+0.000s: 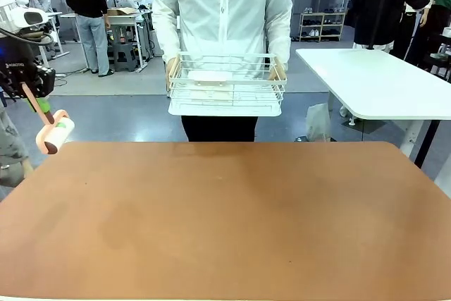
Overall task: Clean the table.
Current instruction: Clean the table with the Lint Roller when the human lifts the Dish drying rack, then place the Lint Roller down when the Dish drying rack is positioned in the middle of the table.
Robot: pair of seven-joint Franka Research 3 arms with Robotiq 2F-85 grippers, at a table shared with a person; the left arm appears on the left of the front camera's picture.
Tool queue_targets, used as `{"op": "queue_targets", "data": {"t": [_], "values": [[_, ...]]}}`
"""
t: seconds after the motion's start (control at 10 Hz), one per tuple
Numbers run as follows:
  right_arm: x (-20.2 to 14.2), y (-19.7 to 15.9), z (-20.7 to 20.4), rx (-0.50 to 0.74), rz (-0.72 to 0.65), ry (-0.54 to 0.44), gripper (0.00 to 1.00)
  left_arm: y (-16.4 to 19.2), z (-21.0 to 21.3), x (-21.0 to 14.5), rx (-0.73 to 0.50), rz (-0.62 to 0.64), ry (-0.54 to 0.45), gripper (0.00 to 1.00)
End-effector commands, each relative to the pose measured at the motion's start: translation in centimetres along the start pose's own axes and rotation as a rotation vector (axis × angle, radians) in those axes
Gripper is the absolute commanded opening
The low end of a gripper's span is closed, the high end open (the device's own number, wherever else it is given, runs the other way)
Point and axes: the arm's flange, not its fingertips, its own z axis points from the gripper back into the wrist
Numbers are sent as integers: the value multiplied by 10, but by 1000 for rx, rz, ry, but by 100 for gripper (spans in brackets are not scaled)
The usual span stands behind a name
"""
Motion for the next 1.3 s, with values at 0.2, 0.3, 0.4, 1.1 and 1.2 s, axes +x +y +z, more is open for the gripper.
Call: {"op": "queue_targets", "data": {"t": [0.2,0.3,0.4,1.1,1.2], "values": [[0,2,0,6,7,-3,100,-1,3,0,10,5,-11,21],[0,2,0,6,7,-3,100,-1,3,0,10,5,-11,21],[0,2,0,6,7,-3,100,-1,3,0,10,5,-11,21],[0,2,0,6,7,-3,100,-1,3,0,10,5,-11,21],[0,2,0,6,7,-3,100,-1,3,0,10,5,-11,21]]}}
